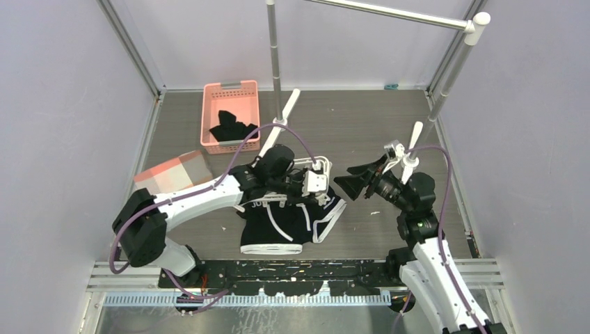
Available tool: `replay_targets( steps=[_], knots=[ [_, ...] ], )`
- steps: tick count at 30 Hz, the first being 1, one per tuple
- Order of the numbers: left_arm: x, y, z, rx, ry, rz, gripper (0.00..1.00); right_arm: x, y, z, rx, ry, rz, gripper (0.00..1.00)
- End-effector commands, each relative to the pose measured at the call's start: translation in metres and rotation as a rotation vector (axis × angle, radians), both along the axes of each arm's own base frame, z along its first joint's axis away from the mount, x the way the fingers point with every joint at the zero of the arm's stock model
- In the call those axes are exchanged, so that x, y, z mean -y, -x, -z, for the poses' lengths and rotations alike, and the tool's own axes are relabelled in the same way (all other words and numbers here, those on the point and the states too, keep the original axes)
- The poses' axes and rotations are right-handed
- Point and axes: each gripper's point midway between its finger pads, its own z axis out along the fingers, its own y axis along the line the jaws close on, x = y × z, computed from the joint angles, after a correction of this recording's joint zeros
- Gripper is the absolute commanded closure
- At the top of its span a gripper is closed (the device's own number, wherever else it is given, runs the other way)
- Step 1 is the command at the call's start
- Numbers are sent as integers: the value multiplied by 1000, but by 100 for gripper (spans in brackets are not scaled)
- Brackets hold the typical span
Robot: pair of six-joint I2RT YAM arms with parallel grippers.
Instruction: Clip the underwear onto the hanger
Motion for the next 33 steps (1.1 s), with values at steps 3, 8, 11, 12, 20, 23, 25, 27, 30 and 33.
replay_targets(
  steps=[3,8,11,12,20,23,25,27,30,33],
  knots=[
    [-4,18,-57,26,140,116,100,3,19,-36,482,90,-31,20],
    [-16,35,-63,-3,148,181,100,-13,48,-43,673,99,-211,21],
    [-25,44,-67,6,160,214,100,-23,66,-39,706,140,-371,22],
    [-27,46,-68,15,164,220,100,-25,70,-38,713,149,-409,22],
    [-41,53,-76,85,201,231,100,-42,99,-9,719,197,-649,27],
    [-44,56,-75,87,197,240,100,-49,96,-4,703,210,-659,27],
    [-46,56,-76,94,198,239,100,-53,92,-1,696,213,-655,26],
    [-48,57,-76,106,199,235,100,-57,85,0,692,208,-640,24],
    [-50,55,-77,124,197,226,100,-65,76,6,644,194,-616,21],
    [-51,55,-77,135,195,220,100,-72,72,13,611,178,-600,20]
  ],
)
